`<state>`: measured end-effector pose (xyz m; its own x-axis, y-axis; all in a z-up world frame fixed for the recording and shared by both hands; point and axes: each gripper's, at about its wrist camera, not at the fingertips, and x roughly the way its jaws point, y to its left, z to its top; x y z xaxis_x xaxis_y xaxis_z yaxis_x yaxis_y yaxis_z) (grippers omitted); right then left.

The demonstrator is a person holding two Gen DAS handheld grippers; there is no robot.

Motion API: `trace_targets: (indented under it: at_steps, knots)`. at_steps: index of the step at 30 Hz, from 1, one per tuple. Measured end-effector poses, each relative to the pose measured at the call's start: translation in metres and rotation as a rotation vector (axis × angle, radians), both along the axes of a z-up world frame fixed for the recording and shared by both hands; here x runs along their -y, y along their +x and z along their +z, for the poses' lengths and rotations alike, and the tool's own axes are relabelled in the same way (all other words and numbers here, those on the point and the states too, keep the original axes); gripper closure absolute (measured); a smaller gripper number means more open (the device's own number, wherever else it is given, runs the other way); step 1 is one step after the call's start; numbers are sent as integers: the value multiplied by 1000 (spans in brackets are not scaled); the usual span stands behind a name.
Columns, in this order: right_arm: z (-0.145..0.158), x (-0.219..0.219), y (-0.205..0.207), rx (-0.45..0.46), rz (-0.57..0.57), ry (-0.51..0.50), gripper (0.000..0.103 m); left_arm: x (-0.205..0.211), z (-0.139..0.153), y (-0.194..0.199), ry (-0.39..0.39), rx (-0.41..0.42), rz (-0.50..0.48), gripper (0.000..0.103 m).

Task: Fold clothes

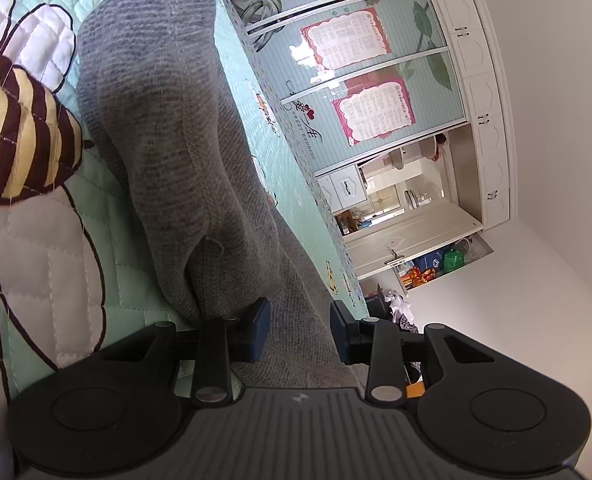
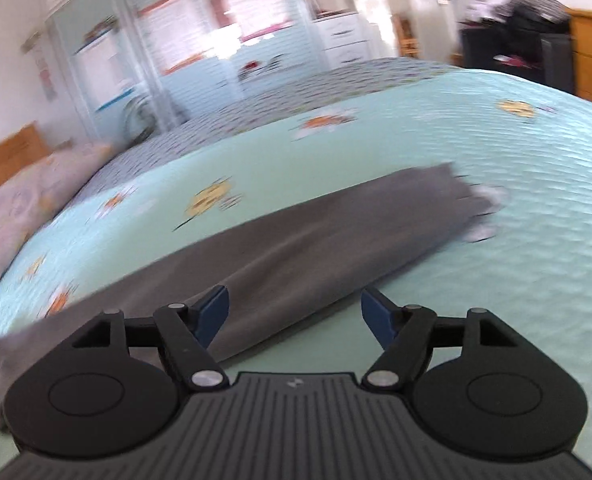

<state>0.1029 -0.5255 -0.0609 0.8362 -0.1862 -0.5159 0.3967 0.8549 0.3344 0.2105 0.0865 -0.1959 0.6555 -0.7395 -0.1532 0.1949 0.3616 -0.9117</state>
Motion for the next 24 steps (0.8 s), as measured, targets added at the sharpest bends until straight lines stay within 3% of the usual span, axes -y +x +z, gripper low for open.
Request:
trace_targets:
  at_steps: [5,8,10,13,17,20,24]
  knots:
    - [1,84,7,23,-122,73,24,1,5,2,6,6,2,66]
    - [-18,136,-5,72,-211,285,24,3,8,5,10,9,3,66]
    - [-37,156,-12,161,-239,454,24,2,8,5,13,9,4,67]
    - [-59,172,-14,247,-270,570,24,1,9,6,19,7,4,67]
    - [-73,177,-9,309,-280,623,25,3,11,8,26,6,6,68]
    - [-70,174,-4,320,-266,596,27,3,11,9,30,5,7,69]
    - [-68,178,2,265,-283,622,29,4,16,11,31,4,7,69]
